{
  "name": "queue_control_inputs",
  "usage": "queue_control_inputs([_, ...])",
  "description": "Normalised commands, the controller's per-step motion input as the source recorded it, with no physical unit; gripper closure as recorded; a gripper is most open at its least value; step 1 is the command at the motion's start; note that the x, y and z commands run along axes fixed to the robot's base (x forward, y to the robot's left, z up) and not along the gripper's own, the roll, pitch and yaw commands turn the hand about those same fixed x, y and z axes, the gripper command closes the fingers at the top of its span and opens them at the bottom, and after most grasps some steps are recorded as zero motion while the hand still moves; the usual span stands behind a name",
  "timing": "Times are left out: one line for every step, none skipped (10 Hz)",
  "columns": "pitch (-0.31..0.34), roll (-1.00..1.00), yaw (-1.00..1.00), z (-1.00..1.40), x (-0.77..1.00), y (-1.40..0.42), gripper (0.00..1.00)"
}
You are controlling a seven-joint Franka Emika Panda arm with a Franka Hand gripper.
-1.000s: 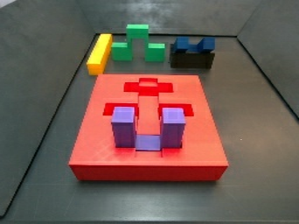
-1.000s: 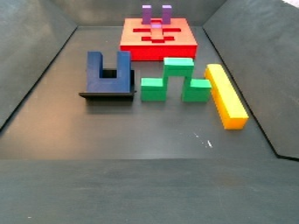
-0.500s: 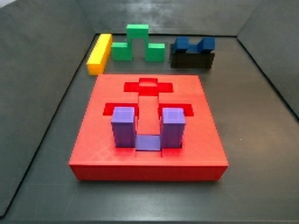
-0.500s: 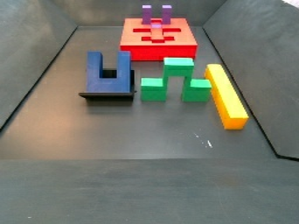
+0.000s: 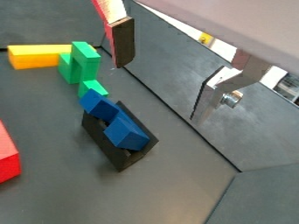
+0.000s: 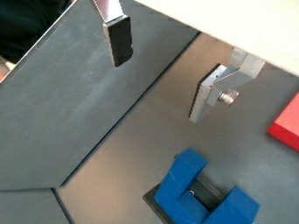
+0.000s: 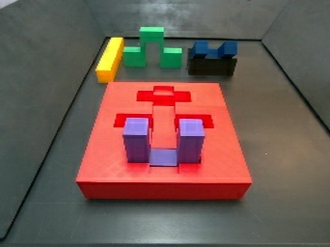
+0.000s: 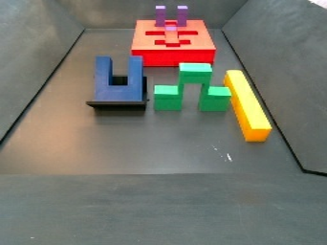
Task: Pick up the blue object. Move up. Place the blue object on the fixture. Regrasp the blue object. Move to above the board. Insert the blue object.
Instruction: Regrasp the blue object.
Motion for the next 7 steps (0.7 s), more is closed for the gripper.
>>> queue_control_inputs([0.211, 0.84, -0.14, -0.20, 0.08, 0.00, 0.00])
queue_control_inputs([0.223, 0.90, -0.09, -0.23, 0.08, -0.07, 0.00])
queue_control_inputs([0.134, 0.69, -0.08, -0.29, 0.04, -0.12, 0.00])
queue_control_inputs([0.089, 0.71, 0.00, -0.25, 0.00, -0.14, 0.00])
queue_control_inputs([0.066, 0.77, 0.00, -0.24, 0.00, -0.13, 0.00])
queue_control_inputs([0.000, 0.47, 0.09, -0.29, -0.04, -0.07, 0.00])
queue_control_inputs([0.000, 0.29, 0.24, -0.29, -0.11, -0.01, 0.00])
